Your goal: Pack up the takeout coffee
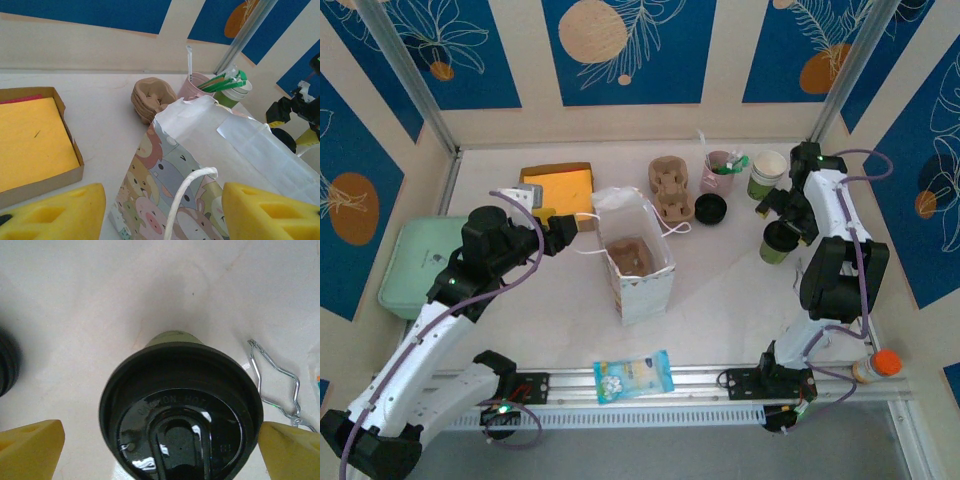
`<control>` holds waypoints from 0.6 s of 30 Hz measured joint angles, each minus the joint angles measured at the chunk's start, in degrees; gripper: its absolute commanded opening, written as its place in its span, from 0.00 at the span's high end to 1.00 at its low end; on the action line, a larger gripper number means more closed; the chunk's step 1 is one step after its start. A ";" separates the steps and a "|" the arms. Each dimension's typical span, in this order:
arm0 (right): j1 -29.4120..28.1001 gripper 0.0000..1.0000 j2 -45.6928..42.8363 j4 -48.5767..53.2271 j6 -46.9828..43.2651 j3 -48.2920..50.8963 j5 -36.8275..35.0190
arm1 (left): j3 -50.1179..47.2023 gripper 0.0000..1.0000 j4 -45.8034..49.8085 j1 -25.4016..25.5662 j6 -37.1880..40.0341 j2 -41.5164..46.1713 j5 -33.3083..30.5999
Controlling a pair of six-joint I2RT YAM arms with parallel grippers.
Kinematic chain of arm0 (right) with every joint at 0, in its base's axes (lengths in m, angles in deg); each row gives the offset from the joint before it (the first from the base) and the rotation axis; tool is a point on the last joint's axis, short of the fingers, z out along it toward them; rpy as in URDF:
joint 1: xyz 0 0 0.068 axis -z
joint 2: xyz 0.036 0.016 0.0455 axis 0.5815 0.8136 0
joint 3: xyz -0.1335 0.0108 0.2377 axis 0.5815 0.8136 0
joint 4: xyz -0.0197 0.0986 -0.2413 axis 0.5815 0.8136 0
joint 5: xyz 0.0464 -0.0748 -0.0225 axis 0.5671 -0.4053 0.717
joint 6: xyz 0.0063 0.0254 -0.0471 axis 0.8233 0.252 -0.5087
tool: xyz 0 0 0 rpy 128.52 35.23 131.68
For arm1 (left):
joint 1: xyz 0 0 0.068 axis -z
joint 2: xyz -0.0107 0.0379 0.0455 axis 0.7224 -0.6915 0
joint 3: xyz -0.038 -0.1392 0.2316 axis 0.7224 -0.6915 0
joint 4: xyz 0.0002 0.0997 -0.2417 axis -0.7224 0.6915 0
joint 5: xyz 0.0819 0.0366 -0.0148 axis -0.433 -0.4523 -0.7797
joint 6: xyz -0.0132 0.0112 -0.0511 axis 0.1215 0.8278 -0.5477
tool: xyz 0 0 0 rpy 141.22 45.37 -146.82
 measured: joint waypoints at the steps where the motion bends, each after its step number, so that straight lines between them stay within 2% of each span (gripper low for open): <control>1: 0.07 0.01 0.00 0.07 0.00 0.26 0.00 | 0.00 0.37 0.02 0.00 0.02 0.00 0.00; 11: 1.03 0.01 -3.19 -0.35 -0.66 1.07 -0.61 | 0.00 0.37 0.11 -0.02 0.02 0.00 0.00; 18: 1.14 0.00 -2.23 -1.84 -2.03 3.74 0.46 | 0.00 0.37 0.13 0.00 0.02 0.00 0.00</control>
